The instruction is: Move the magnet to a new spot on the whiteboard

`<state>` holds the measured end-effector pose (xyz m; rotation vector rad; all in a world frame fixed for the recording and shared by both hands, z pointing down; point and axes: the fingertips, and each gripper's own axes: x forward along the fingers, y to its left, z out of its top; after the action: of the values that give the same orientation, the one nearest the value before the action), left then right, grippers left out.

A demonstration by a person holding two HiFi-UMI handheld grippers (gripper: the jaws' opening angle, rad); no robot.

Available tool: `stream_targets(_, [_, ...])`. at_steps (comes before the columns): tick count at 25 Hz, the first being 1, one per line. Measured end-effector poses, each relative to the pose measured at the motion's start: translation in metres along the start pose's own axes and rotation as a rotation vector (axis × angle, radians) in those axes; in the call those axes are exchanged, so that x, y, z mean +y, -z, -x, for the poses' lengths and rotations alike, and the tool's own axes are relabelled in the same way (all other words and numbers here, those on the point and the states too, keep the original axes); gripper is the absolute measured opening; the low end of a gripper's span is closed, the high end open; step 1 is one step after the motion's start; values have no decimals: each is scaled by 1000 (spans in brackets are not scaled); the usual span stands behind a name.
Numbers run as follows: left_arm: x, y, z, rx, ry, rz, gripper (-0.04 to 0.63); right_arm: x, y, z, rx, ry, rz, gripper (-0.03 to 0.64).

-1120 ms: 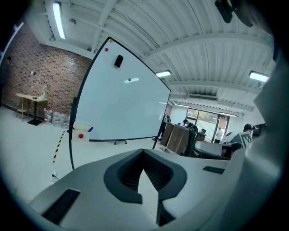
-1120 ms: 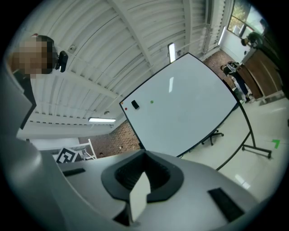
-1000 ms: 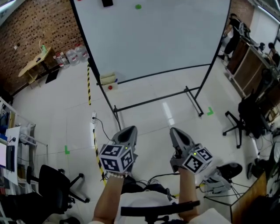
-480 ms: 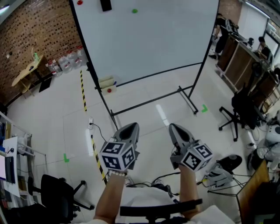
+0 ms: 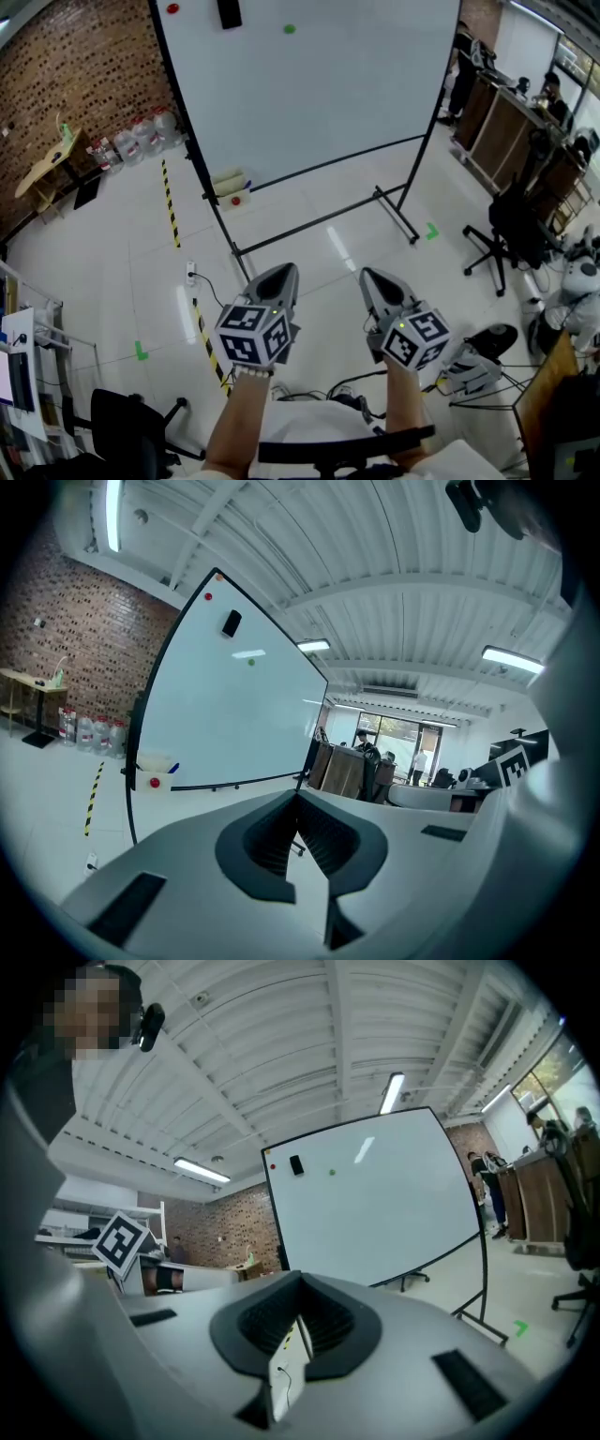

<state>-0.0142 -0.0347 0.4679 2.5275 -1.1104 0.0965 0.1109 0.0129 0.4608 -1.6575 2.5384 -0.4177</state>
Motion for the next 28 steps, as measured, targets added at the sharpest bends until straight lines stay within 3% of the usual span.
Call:
stream_targets(19, [30, -12, 15, -31, -1, 20, -2, 21, 5, -30, 95, 59, 166, 3])
stream_targets(28, [32, -12, 12, -33, 2, 24, -2, 19, 7, -33, 103, 63, 164, 3])
